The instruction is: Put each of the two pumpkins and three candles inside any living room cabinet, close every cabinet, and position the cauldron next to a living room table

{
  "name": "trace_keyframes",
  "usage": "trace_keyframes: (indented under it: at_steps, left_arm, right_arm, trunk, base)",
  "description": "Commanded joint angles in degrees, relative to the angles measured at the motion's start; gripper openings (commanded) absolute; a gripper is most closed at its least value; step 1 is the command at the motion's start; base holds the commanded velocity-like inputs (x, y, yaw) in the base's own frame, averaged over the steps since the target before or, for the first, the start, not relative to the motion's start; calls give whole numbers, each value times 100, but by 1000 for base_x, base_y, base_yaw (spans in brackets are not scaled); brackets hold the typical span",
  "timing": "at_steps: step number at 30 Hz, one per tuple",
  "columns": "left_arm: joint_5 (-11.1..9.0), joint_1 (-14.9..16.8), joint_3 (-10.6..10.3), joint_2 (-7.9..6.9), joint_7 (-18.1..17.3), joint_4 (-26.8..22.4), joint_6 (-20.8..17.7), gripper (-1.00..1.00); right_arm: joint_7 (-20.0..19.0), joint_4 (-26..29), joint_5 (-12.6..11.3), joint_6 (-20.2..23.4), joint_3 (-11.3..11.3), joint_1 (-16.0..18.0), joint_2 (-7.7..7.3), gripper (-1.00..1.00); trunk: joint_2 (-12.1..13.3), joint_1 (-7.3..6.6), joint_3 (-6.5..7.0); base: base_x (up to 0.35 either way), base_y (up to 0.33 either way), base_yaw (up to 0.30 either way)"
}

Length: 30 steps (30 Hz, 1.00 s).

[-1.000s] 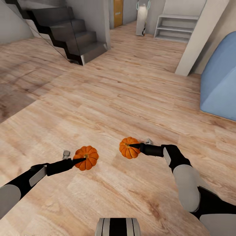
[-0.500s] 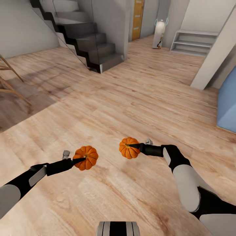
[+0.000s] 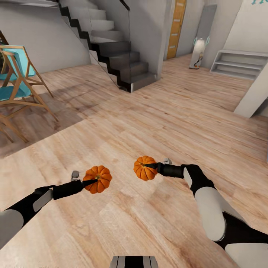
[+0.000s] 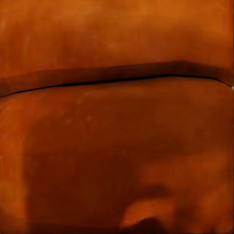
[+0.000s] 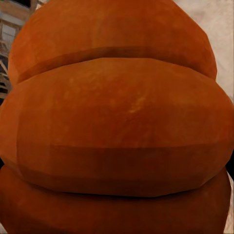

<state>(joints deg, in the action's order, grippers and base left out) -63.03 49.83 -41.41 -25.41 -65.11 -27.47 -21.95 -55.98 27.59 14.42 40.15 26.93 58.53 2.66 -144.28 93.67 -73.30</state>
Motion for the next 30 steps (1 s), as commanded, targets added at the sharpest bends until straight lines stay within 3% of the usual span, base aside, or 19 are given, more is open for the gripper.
trace_keyframes:
  at_steps: [1, 13, 18, 24, 30]
  left_arm:
    - [-6, 1, 10, -1, 0, -2, -3, -100]
    - [1, 0, 2, 5, 12, 3, -3, -100]
    - [1, -1, 1, 5, 16, -2, -3, -100]
    - [-5, -2, 7, 6, 15, -2, -3, -100]
    - [1, -1, 6, 5, 15, 3, -3, -100]
  right_arm:
    - [36, 1, -28, -108, 5, 0, 11, -100]
    - [69, 1, -36, -222, 5, 0, 20, -100]
    - [122, -6, 9, -227, -18, 0, 135, -100]
    - [476, -7, 90, -227, -79, 0, 321, -100]
    - [540, -8, 193, -234, -83, 0, 366, -100]
  trunk:
    - [2, -3, 23]
    - [18, -33, 283]
    - [24, -46, 362]
    - [32, -62, 451]
    - [40, -77, 540]
  base:
    - [0, 0, 224]
    - [0, 0, 43]
    - [0, 0, 189]
    - [0, 0, 186]
    - [0, 0, 184]
